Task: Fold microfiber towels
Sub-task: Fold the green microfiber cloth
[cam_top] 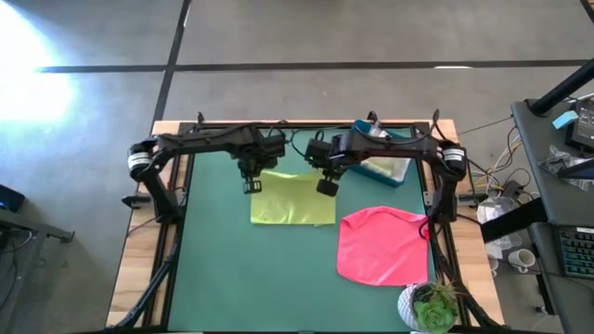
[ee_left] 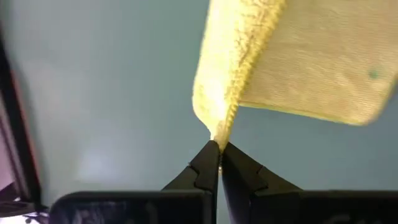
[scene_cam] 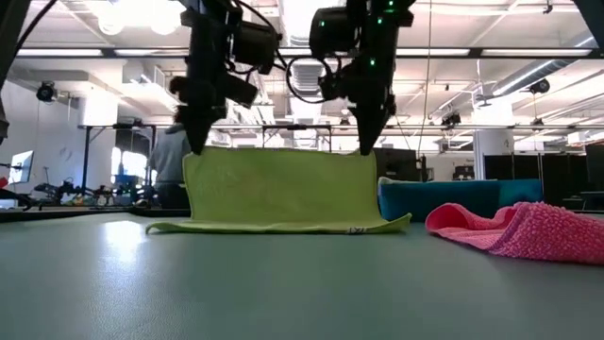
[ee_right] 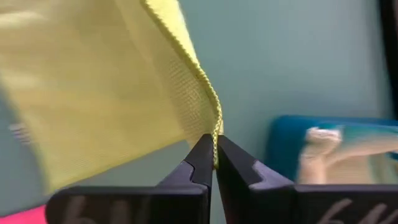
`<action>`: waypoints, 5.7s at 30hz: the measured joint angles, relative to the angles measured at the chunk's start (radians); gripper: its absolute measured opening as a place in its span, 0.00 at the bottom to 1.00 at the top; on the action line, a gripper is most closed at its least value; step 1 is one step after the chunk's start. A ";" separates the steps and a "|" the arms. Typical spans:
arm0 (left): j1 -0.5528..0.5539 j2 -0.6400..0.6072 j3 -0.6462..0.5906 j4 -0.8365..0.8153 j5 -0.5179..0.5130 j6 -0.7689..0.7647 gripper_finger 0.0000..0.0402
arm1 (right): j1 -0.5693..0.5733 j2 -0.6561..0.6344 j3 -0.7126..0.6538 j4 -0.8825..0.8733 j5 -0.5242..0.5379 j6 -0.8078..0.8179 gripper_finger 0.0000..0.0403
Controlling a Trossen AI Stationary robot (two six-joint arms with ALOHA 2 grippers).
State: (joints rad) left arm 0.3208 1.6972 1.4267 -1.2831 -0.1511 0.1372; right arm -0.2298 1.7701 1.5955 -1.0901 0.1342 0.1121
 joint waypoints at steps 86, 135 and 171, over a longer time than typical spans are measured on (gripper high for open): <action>-0.047 -0.084 -0.635 0.941 0.279 0.177 0.30 | 0.242 -0.207 -0.243 0.105 0.007 0.401 0.16; -0.221 0.071 -0.505 1.145 0.016 -0.358 0.30 | 0.156 -0.204 -0.243 0.126 0.074 0.115 0.16; -0.628 -0.197 -0.504 0.560 0.029 -0.457 0.30 | 0.120 -0.206 -0.373 0.610 -0.299 -0.340 0.16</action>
State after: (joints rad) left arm -0.3071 1.5000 0.9226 -0.7228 -0.1221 -0.3197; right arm -0.1095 1.5642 1.2224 -0.4801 -0.1648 -0.2279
